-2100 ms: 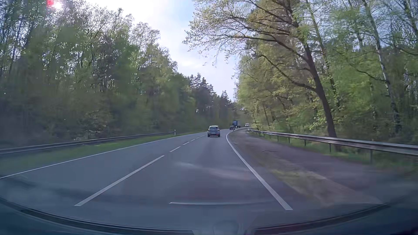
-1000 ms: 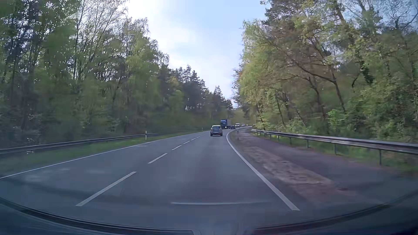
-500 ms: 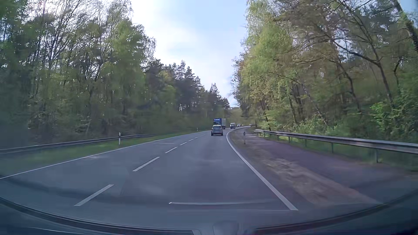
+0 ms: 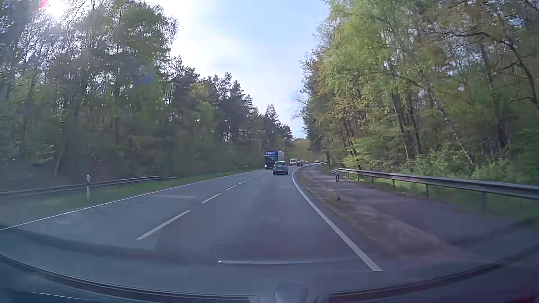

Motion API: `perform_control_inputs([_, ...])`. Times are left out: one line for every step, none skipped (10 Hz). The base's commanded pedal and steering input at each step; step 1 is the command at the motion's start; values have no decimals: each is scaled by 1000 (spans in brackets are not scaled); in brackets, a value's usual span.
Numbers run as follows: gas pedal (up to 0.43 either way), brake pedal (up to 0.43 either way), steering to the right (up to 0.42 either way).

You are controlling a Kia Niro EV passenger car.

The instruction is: Follow the waypoints while adhering to traffic rules and regulations

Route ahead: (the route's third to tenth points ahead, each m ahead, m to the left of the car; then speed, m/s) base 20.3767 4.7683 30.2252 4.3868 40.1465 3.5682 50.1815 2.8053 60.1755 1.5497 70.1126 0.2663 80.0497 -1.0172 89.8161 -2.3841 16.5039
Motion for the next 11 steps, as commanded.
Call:
perform_control_inputs([197,0,6])
perform_control_inputs([197,0,6])
perform_control_inputs([197,0,7])
perform_control_inputs([197,0,7])
perform_control_inputs([197,0,6])
perform_control_inputs([197,0,7])
perform_control_inputs([197,0,7])
perform_control_inputs([197,0,7])
perform_control_inputs([197,0,7])
perform_control_inputs([197,0,6])
perform_control_inputs([197,0,7])
